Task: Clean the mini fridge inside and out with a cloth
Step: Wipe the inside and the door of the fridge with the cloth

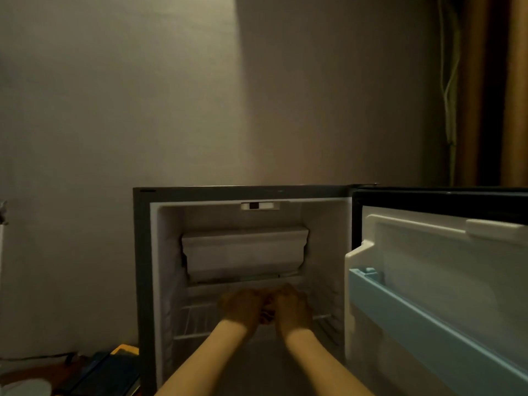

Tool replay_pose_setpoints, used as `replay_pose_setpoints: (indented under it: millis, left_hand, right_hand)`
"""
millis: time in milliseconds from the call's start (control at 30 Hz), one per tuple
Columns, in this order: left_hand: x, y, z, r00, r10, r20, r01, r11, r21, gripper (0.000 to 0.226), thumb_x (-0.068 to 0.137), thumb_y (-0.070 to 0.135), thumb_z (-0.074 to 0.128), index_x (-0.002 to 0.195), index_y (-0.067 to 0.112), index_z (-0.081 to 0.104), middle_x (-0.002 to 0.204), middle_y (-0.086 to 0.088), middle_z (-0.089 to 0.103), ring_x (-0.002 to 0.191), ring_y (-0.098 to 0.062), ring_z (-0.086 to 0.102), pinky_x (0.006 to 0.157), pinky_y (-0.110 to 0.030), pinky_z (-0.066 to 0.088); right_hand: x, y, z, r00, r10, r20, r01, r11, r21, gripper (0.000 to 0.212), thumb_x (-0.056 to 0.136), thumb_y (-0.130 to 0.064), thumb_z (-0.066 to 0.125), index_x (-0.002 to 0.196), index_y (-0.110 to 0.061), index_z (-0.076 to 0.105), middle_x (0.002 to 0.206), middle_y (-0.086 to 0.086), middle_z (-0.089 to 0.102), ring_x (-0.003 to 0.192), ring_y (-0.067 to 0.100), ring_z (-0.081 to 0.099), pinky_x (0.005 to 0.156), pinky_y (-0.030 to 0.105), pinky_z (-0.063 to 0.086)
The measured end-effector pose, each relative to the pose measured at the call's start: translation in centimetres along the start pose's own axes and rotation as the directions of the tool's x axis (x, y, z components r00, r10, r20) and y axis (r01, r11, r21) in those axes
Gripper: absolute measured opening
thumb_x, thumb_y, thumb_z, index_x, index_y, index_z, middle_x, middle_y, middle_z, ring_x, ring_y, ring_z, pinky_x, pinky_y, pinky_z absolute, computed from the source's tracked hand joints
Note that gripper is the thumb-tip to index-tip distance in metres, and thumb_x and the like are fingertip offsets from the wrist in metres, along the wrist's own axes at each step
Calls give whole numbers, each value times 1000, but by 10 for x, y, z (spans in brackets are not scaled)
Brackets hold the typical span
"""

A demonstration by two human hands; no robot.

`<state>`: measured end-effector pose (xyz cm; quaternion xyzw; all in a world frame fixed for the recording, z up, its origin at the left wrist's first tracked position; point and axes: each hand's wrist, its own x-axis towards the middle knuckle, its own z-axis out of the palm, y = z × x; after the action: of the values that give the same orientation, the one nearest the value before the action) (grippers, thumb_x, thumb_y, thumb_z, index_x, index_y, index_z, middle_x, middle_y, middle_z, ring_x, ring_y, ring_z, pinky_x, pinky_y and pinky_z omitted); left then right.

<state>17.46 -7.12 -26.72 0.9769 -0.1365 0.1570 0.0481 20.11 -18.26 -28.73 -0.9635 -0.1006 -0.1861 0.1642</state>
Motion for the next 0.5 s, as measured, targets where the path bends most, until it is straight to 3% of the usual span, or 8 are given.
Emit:
replay_pose_setpoints:
  millis: [100, 233, 333, 500]
  left_hand:
    - [15, -11, 14, 998, -59, -25, 58, 998, -25, 31, 101, 17, 42, 128, 18, 56, 127, -12, 61, 115, -30, 59, 97, -40, 48]
    - [23, -16, 13, 992, -95, -78, 97, 995, 15, 40, 102, 21, 39, 140, 26, 45, 134, -5, 57, 119, -22, 56, 96, -28, 39]
    - [32, -21, 17, 989, -66, -132, 71, 997, 31, 45, 99, 15, 41, 142, 29, 43, 135, -6, 56, 118, -23, 56, 94, -30, 41]
    - [21, -8, 15, 995, -41, -93, 45, 998, 39, 40, 101, 13, 39, 140, 20, 47, 136, -6, 55, 119, -24, 56, 94, -26, 41]
  right_hand:
    - [12, 0, 8, 998, -17, -63, 15, 1000, -23, 28, 98, -23, 45, 119, -18, 63, 129, 6, 51, 115, 27, 52, 91, 32, 46]
    - [29, 2, 12, 994, -60, -93, 59, 998, -13, 28, 95, -24, 51, 119, -17, 64, 131, 8, 51, 116, 25, 54, 89, 31, 46]
    - [32, 1, 10, 994, -55, -90, 57, 998, 19, 29, 95, -22, 49, 119, -15, 64, 131, 10, 51, 115, 27, 54, 90, 34, 48]
    - [20, 7, 2, 992, -119, -31, 118, 992, -34, 28, 96, -22, 50, 118, -14, 65, 127, 12, 52, 109, 31, 58, 90, 37, 50]
